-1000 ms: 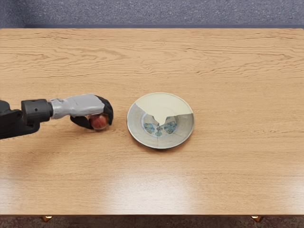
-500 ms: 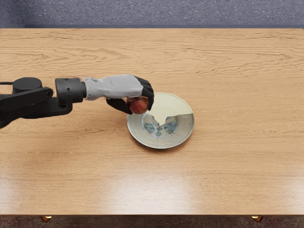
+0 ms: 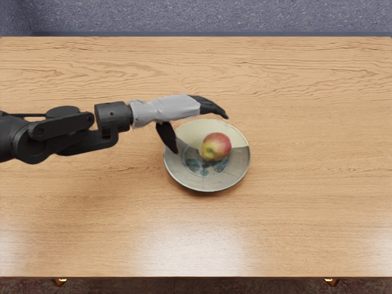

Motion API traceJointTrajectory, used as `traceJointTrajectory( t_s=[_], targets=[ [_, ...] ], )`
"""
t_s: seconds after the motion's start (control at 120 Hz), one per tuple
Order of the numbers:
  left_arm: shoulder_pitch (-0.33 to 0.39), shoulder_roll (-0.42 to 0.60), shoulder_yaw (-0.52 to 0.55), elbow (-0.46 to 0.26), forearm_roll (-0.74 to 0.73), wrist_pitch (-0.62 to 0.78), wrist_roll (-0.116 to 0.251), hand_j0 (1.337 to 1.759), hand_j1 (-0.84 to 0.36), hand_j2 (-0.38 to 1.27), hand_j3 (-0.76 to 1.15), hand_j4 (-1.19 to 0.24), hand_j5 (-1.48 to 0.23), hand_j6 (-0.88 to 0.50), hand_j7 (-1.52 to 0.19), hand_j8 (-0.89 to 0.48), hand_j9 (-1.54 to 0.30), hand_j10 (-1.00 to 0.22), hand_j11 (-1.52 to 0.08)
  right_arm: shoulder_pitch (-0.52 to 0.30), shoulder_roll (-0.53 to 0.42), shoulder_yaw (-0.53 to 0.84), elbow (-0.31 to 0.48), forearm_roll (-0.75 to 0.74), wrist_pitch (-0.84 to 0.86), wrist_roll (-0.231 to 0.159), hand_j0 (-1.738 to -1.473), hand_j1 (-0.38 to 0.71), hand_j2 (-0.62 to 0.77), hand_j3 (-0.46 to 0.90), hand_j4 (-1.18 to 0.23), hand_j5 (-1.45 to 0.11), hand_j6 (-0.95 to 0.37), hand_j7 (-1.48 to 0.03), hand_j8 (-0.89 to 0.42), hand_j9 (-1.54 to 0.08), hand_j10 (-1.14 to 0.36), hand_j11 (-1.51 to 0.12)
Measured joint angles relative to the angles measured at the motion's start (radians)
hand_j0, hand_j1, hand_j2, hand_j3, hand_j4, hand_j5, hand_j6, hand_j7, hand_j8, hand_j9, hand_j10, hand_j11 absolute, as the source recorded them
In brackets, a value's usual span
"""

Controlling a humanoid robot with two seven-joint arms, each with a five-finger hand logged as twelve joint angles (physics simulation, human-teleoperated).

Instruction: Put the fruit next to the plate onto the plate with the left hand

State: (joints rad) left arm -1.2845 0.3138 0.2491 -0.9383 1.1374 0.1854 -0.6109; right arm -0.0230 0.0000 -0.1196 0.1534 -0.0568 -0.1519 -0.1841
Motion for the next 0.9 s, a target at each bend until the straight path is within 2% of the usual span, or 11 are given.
traceJointTrajectory(
  t_s=[0.133,0.275,0.358,0.483,0.608,0.7,0.9],
  targets=[
    [-0.006,0.042,-0.005,0.002,-0.088,0.000,0.000,1.657,0.25,0.04,0.00,-0.10,-0.14,-0.07,-0.14,-0.06,-0.14,-0.08,-0.14,0.000,0.000,0.000,0.000,0.000,0.000,0.000,-1.658,-0.35,0.00,0.00,0.00,0.00,0.00,0.00,0.00,0.00,0.00,0.00],
    [0.007,0.160,-0.014,0.001,-0.186,0.000,0.000,1.658,0.29,0.02,0.00,-0.06,-0.08,-0.05,-0.08,-0.04,-0.08,-0.05,-0.08,0.000,0.000,0.000,0.000,0.000,0.000,0.000,-1.658,-0.35,0.00,0.00,0.00,0.00,0.00,0.00,0.00,0.00,0.00,0.00],
    [0.114,0.207,-0.068,0.001,-0.264,0.001,0.000,1.658,0.30,0.02,0.00,-0.05,-0.06,-0.04,-0.06,-0.03,-0.06,-0.04,-0.06,0.000,0.000,0.000,0.002,0.000,0.000,0.000,-1.658,-0.35,0.00,0.00,0.00,0.00,0.00,0.00,0.00,0.00,0.00,0.00],
    [0.256,0.208,-0.244,0.004,-0.314,0.007,0.000,1.658,0.31,0.01,0.00,-0.04,-0.05,-0.03,-0.05,-0.03,-0.05,-0.03,-0.05,0.000,0.000,0.000,0.004,-0.001,0.000,0.000,-1.658,-0.35,0.00,0.00,0.00,0.00,0.00,0.00,0.00,0.00,0.00,0.00],
    [0.308,0.259,-0.346,0.039,-0.405,0.014,0.000,1.658,0.32,0.01,0.00,-0.03,-0.04,-0.03,-0.04,-0.03,-0.04,-0.03,-0.04,0.001,0.000,0.000,0.005,-0.001,0.000,0.000,-1.658,-0.35,0.00,0.00,0.00,0.00,0.00,0.00,0.00,0.00,0.00,0.00],
    [0.383,0.257,-0.371,0.063,-0.437,0.090,0.000,1.658,0.32,0.01,0.00,-0.03,-0.03,-0.03,-0.03,-0.02,-0.03,-0.02,-0.03,0.001,0.000,0.000,0.007,-0.001,0.000,0.000,-1.658,-0.35,0.00,0.00,0.00,0.00,0.00,0.00,0.00,0.00,0.00,0.00],
    [0.449,0.244,-0.423,0.070,-0.538,0.150,0.000,1.658,0.33,0.01,0.00,-0.02,-0.03,-0.02,-0.03,-0.02,-0.03,-0.02,-0.03,0.001,0.000,0.000,0.008,-0.002,0.000,0.000,-1.658,-0.35,0.00,0.00,0.00,0.00,0.00,0.00,0.00,0.00,0.00,0.00]
  ],
)
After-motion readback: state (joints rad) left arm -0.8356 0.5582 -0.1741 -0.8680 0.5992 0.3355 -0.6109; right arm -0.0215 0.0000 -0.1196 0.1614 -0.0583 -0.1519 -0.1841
